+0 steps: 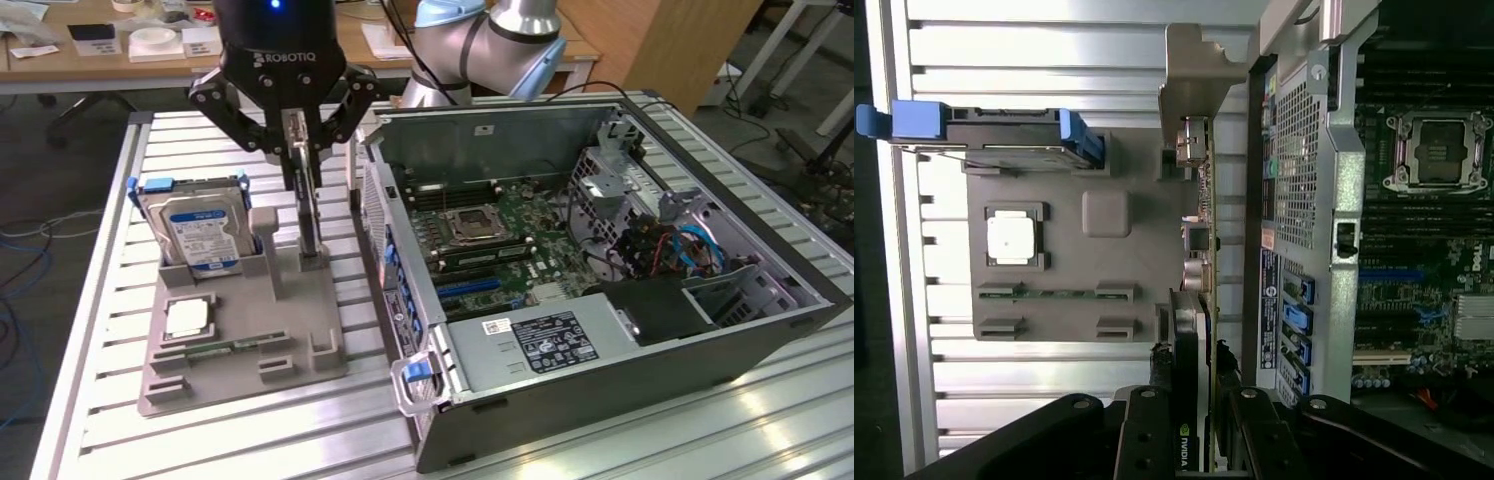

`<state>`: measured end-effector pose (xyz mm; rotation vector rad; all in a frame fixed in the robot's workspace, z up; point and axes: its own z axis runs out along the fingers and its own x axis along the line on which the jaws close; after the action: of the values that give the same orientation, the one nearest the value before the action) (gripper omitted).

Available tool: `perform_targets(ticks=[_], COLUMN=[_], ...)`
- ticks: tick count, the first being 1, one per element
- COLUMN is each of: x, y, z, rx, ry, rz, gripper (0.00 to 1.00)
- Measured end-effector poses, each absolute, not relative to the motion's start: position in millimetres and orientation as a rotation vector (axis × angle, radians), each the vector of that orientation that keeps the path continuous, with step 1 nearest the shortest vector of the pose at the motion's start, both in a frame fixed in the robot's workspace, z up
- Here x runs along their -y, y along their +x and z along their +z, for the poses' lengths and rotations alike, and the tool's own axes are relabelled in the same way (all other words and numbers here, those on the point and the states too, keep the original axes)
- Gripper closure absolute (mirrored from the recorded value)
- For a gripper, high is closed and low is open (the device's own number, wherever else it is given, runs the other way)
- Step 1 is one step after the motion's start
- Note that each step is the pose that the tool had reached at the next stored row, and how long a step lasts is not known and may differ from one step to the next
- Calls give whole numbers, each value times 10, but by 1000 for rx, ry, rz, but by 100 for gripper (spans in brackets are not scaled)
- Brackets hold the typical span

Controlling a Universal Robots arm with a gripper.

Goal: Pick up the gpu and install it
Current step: 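Pick up the gpu and move the gpu toward the slot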

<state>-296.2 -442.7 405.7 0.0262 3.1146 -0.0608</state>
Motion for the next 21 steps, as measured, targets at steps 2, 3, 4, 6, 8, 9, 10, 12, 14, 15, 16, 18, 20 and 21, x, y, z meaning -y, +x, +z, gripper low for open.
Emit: perform_targets(ticks=[2, 3, 4, 6, 8, 9, 10, 12, 14, 15, 16, 18, 20, 21], x=[4421, 4418, 4415, 4408, 4401, 4398, 4394, 4388, 4382, 4378, 4376, 4372, 4367, 4365], y=[-2962, -2962, -2961, -2961, -2961, -2962, -2961, -2961, -2961, -2961, -2961, -2961, -2961, -2961], z=[4057, 4057, 4057, 4057, 4057, 4057, 4057, 4057, 4057, 4057, 4057, 4057, 4057, 4057], rx=[-3115, -3114, -3114, -3114, -3114, -3114, -3114, -3113, -3113, -3113, -3113, -3113, -3113, -3113], ry=[26, 26, 26, 26, 26, 26, 26, 26, 26, 25, 25, 25, 25, 25], rz=[-66, -69, -71, -78, -85, -89, -92, -98, -104, -107, -110, -114, -117, -119], gripper=[73, 73, 73, 73, 73, 73, 73, 73, 73, 73, 73, 73, 73, 73])
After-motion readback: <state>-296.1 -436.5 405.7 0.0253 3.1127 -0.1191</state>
